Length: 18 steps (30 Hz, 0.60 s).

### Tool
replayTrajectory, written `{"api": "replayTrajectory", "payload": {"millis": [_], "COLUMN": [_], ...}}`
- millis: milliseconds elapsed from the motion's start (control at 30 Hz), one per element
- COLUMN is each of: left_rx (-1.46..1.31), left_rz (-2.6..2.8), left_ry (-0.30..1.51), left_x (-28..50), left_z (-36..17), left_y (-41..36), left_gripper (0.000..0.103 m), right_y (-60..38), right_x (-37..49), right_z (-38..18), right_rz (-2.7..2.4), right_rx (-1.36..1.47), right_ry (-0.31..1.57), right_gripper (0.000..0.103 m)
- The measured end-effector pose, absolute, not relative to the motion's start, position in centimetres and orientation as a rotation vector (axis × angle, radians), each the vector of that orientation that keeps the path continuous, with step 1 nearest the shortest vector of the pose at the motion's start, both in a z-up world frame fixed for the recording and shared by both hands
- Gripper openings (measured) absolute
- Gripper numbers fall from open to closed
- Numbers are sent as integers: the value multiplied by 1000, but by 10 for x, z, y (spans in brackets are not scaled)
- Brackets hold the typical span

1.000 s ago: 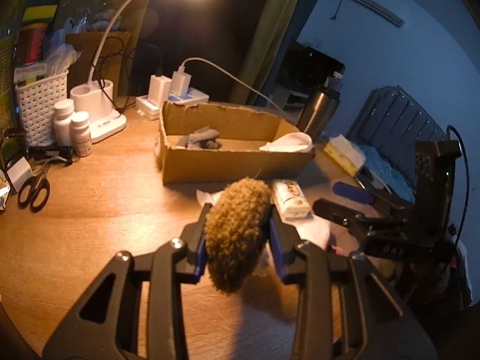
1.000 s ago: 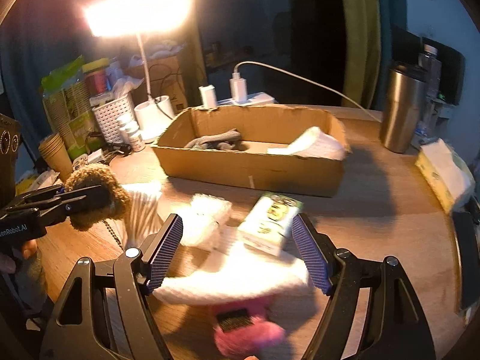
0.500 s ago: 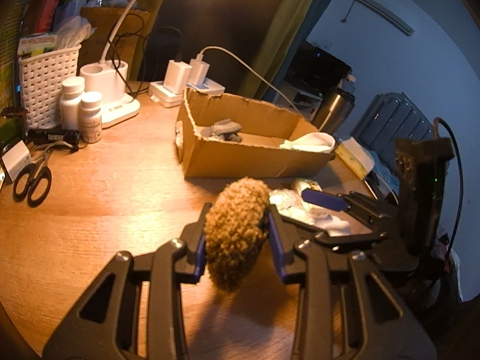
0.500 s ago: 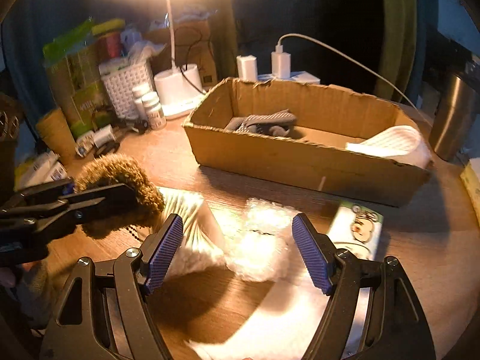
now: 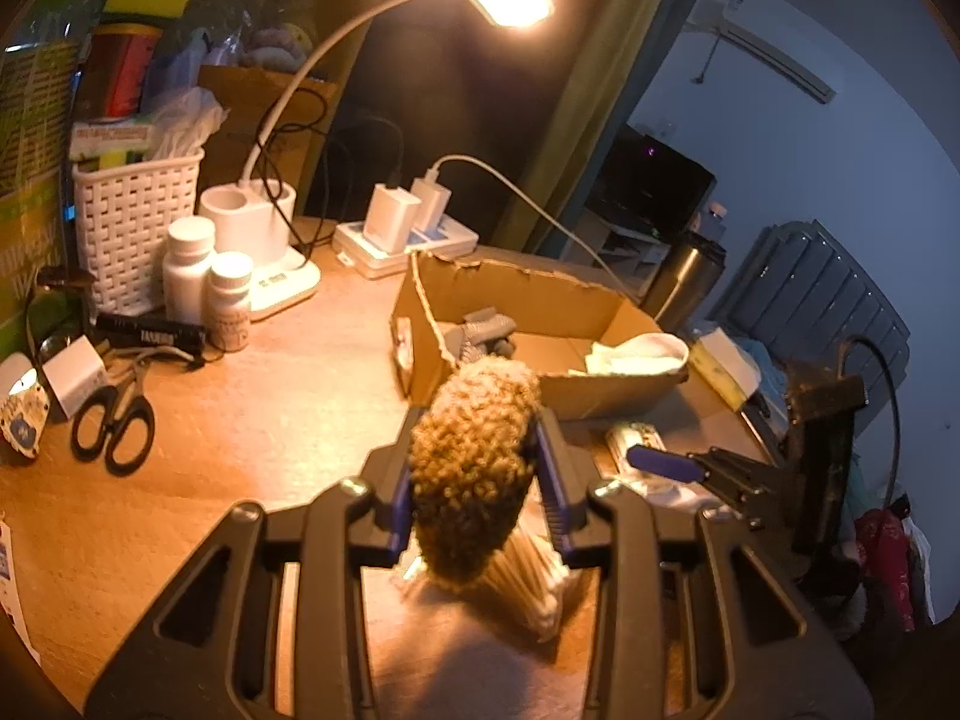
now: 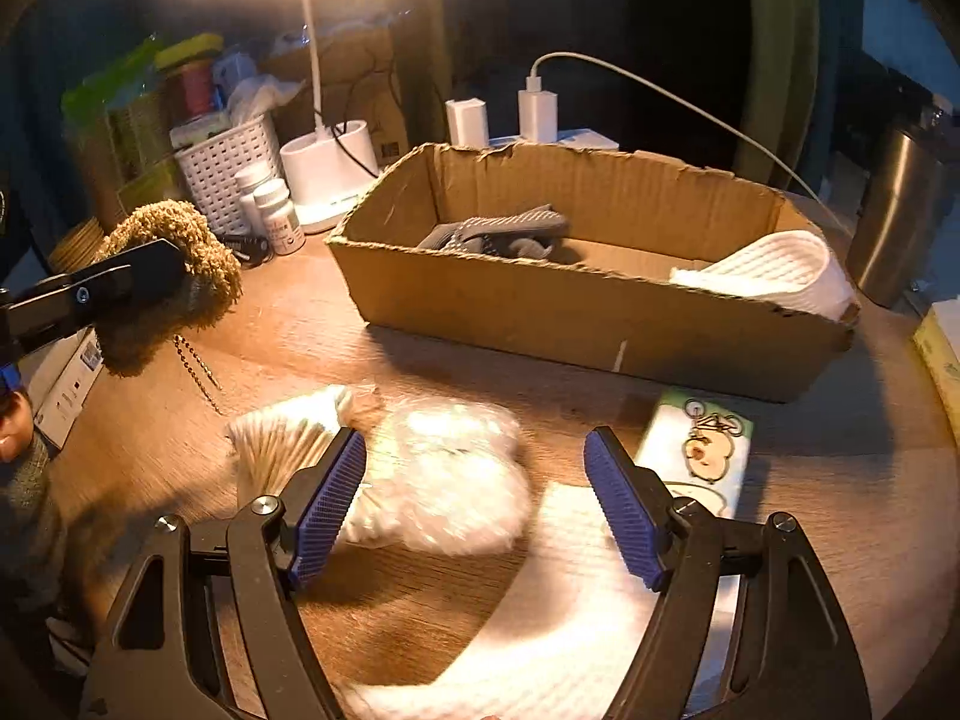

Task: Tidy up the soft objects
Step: 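Hold the brown ball up with the left tool while the right tool grasps the bubble-wrapped packet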

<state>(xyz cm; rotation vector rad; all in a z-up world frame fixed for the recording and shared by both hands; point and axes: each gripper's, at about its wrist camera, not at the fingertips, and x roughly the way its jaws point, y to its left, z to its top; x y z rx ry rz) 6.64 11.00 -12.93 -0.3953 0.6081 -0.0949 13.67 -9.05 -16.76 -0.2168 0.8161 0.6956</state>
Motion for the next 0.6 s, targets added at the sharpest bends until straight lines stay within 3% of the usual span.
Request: {"api": "replayTrajectory", "payload": {"millis": [100,233,600], "left_rx": [-379,-346,-281], "left_rz": [-88,-84,-87], "left_ry": [605,605,598], "left_x": [69,72,77], "left_z": [-127,-125,-115], "left_y": [109,102,82], "left_gripper": [36,36,36], "right_y": [-92,-86,-105], "right_x": [140,140,135], "right_z": [-171,-178,-157], "right_rz": [682,699,722], "right_rx": [-225,-252,-202], "right_ry": [826,841,782], "right_gripper": [76,46,42]}}
